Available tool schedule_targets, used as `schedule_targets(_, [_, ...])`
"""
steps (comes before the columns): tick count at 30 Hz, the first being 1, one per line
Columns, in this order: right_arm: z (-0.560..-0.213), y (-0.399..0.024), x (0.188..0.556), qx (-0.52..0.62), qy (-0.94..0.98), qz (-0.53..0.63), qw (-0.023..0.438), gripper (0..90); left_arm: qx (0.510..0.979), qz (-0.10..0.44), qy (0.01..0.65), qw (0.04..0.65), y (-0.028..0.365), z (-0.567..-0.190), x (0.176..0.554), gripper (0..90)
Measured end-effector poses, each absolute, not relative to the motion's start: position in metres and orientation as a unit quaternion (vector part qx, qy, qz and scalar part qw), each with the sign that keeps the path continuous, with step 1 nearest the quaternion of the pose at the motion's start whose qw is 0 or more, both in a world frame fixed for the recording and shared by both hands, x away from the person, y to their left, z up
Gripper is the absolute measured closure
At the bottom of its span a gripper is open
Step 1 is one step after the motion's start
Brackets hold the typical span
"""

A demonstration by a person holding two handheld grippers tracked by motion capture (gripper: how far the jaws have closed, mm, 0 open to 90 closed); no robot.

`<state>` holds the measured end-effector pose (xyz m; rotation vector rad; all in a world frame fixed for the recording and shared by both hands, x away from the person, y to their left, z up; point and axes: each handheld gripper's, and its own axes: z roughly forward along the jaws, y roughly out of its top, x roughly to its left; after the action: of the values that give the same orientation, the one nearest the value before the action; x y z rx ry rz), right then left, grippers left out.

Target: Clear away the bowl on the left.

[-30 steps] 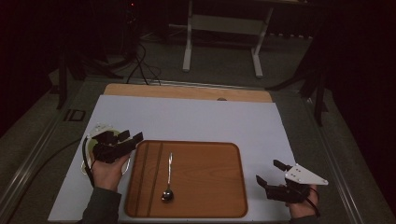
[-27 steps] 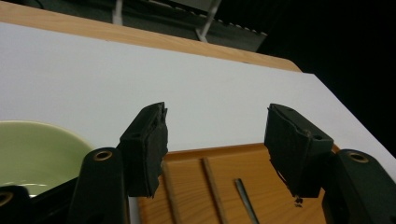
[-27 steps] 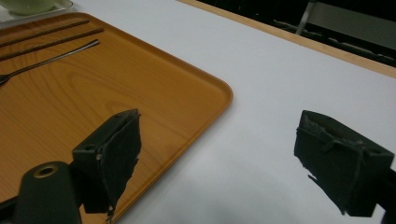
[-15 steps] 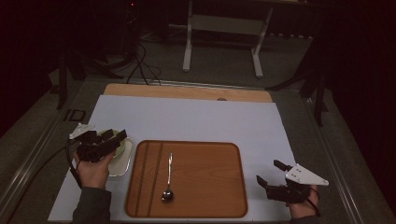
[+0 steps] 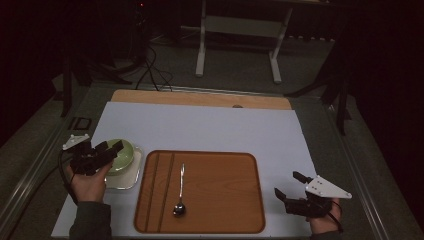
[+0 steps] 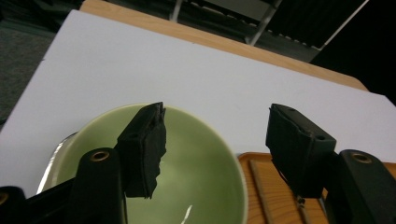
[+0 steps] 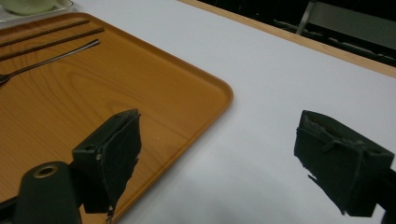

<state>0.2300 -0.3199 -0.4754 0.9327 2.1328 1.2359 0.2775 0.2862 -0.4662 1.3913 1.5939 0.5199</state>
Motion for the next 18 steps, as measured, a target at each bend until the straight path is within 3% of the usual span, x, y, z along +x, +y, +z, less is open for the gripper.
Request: schedule_targets(18, [-0.475, -0.320, 0.230, 0.343, 0.783, 0.454, 0.250, 14.5, 0.556, 0.223, 0.678, 0.427, 0.305, -0.481, 0.278, 34.9])
